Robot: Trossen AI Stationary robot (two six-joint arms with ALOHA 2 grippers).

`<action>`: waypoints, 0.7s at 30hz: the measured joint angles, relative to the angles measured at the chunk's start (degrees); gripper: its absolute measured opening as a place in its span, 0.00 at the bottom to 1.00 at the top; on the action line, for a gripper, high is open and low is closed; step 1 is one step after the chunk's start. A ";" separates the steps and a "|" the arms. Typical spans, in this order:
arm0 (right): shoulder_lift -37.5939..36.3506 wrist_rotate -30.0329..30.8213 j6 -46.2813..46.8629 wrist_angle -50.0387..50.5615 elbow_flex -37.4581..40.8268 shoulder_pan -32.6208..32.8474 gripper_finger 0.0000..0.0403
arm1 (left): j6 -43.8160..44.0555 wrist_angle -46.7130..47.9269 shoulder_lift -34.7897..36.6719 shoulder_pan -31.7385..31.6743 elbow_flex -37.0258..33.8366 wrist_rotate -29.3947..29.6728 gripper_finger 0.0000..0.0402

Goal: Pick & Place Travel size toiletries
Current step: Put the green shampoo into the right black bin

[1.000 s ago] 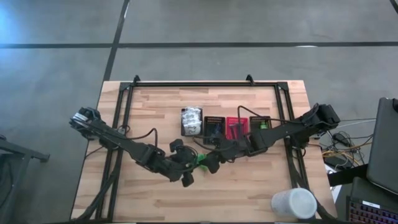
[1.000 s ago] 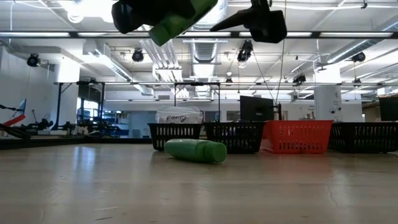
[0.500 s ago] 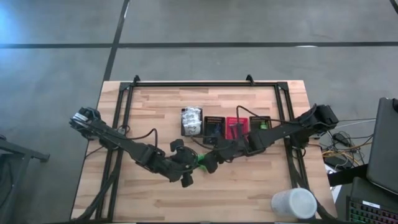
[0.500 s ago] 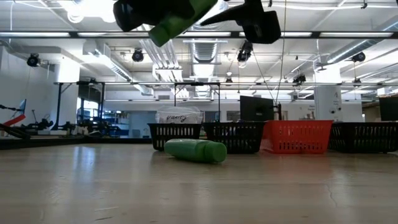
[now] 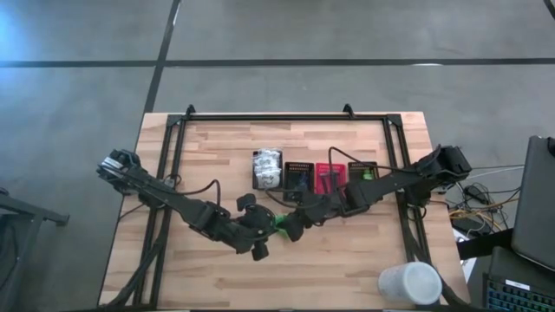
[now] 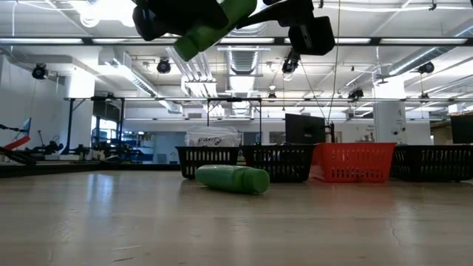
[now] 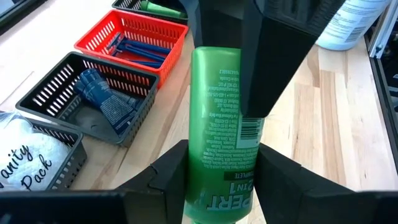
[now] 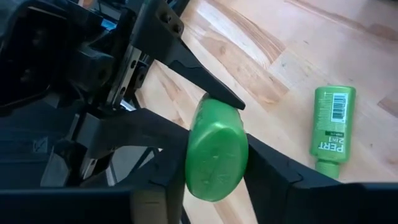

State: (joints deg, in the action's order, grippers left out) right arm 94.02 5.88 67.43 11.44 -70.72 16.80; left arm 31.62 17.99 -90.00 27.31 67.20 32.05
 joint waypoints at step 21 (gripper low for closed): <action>-2.61 11.09 0.47 19.00 0.02 0.11 0.25 | 9.95 8.25 0.09 0.71 -0.07 -0.65 0.71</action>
State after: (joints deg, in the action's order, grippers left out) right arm 91.41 16.97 67.89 30.44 -70.70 16.91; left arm 41.57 26.24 -89.91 28.02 67.13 31.40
